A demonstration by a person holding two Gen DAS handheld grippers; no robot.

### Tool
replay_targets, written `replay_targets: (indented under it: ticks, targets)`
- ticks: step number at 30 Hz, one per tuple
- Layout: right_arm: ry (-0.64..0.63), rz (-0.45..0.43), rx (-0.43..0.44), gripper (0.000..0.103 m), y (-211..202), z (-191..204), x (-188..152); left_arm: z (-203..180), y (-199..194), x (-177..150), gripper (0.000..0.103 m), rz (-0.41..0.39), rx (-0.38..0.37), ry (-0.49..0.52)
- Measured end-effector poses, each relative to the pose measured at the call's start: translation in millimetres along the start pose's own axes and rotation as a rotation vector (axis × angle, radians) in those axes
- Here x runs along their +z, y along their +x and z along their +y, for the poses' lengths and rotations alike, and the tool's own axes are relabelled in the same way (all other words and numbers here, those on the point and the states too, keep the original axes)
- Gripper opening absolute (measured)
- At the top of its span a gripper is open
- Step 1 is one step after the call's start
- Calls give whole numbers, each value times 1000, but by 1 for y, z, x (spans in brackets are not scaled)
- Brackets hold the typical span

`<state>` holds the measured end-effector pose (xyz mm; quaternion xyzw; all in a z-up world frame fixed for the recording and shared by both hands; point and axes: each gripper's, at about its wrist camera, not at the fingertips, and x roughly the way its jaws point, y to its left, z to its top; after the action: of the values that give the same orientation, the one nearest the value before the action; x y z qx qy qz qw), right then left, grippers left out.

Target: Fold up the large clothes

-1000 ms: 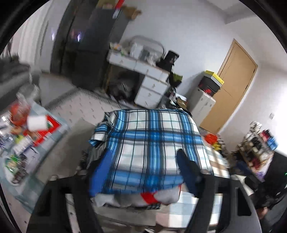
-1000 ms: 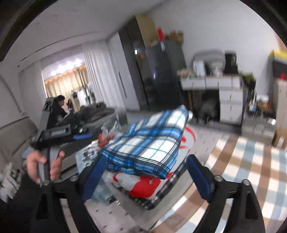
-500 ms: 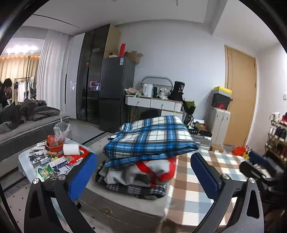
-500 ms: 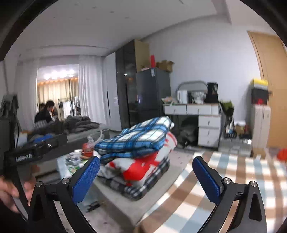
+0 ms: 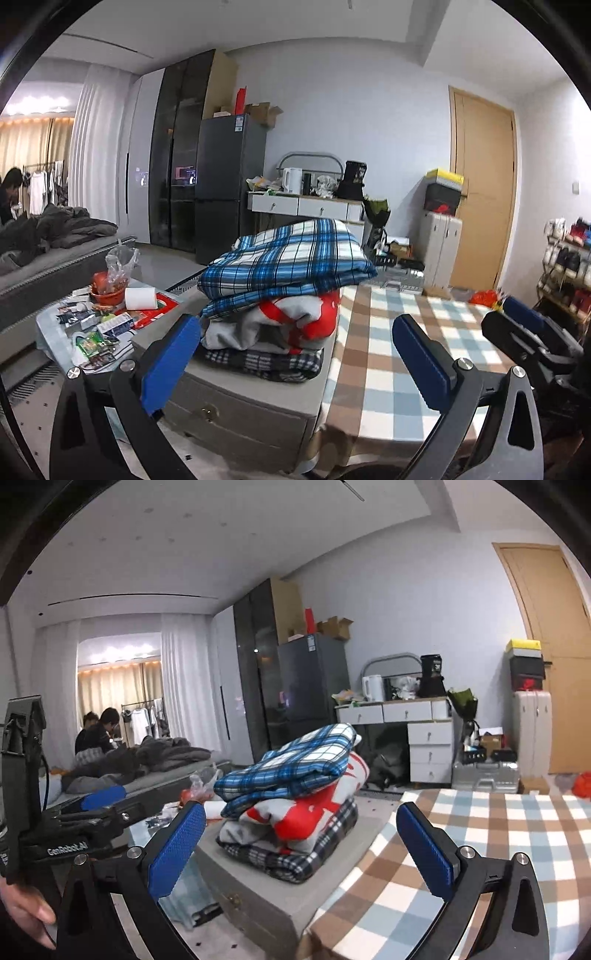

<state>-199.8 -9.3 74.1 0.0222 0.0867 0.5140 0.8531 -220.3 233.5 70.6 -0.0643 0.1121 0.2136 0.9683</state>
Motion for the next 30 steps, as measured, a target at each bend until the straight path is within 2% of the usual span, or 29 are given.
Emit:
replay_targets:
  ticks: [6,12,18,30]
  targets:
    - [24,3,0,103,-7,0,-2,-16,-12,-8,102,-27,28,60]
    - [35,-10,1,103,-13,-1,-3,-20,-20,-11,102,-22,-8,77]
    - [73,-1,14,103,-16,-4,-4,-24,-27,-12,102,-37,-10,97]
    - [78,0,17,103,-25,-5,-5,-28,-25,-16,102,3,6,104]
